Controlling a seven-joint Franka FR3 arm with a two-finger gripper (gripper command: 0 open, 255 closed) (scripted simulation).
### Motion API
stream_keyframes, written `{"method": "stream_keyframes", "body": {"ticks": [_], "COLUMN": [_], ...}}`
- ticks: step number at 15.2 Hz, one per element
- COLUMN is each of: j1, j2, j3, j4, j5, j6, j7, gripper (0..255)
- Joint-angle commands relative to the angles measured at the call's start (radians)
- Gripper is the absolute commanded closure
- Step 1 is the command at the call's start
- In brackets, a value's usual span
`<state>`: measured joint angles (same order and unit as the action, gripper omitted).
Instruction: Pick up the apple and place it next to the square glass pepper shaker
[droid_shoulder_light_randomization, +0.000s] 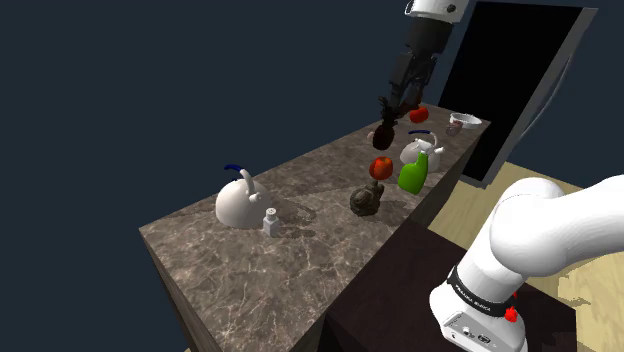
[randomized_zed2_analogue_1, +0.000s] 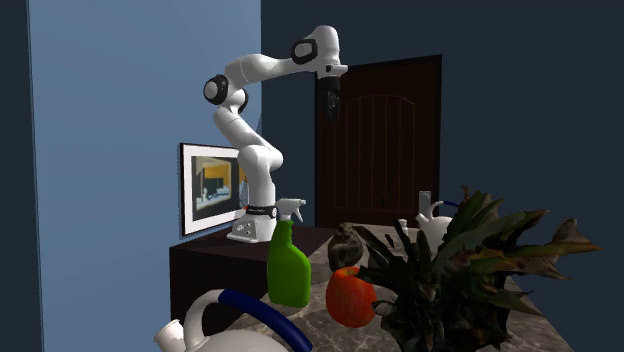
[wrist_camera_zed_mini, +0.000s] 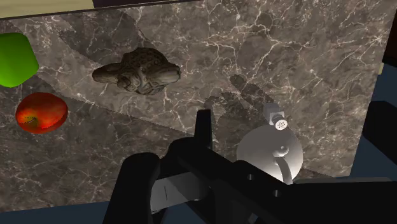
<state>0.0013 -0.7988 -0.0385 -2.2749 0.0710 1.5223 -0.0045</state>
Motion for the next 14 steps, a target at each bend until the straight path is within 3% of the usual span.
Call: {"method": "stream_keyframes", "body": {"ticks": [1,8,14], "j1": [0.0,-0.008,-0.013], "j2": [0.0,-0.022,0.031], "j3": [0.0,-0.155,-0.302], "j4": [0.0,-0.136,-0.194], "j5": [0.0,-0.12,-0.223], "j6": [0.0,0.105,0.219], "j7": [0.0,-0.258,-0.478], "gripper": [0,0,0]}}
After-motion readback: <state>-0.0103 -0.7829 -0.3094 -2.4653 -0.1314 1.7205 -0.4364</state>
